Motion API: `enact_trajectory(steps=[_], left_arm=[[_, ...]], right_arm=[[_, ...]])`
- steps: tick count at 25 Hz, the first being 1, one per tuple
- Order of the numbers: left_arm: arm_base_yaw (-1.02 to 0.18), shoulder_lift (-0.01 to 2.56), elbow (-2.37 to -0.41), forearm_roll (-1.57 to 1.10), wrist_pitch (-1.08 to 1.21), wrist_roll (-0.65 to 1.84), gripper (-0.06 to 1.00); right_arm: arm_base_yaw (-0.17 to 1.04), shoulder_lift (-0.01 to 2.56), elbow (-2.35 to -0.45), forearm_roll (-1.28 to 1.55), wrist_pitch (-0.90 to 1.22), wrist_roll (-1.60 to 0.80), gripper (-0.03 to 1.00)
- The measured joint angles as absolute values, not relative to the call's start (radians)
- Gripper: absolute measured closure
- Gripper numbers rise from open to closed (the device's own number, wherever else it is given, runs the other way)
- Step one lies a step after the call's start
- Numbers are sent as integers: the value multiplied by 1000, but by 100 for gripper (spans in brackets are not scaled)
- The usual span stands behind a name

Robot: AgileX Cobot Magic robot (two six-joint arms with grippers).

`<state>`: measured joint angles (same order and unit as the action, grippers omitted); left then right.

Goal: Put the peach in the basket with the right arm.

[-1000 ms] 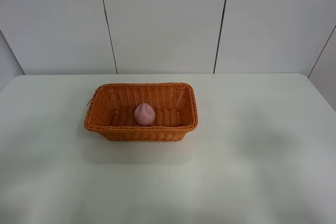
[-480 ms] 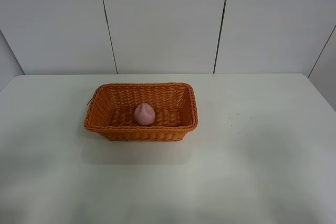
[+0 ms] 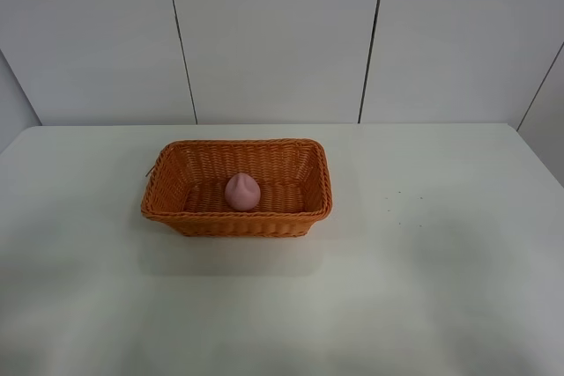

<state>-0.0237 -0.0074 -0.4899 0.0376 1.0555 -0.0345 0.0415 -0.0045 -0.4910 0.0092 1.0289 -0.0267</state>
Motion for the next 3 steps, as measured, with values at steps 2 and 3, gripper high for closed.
enact_trajectory(steps=[2, 3], left_arm=[[-24, -7, -490, 38, 1055, -34, -5], [-24, -7, -490, 38, 1055, -34, -5]], right_arm=[[41, -4, -491, 9, 1029, -27, 27], [41, -4, -491, 9, 1029, -27, 27]])
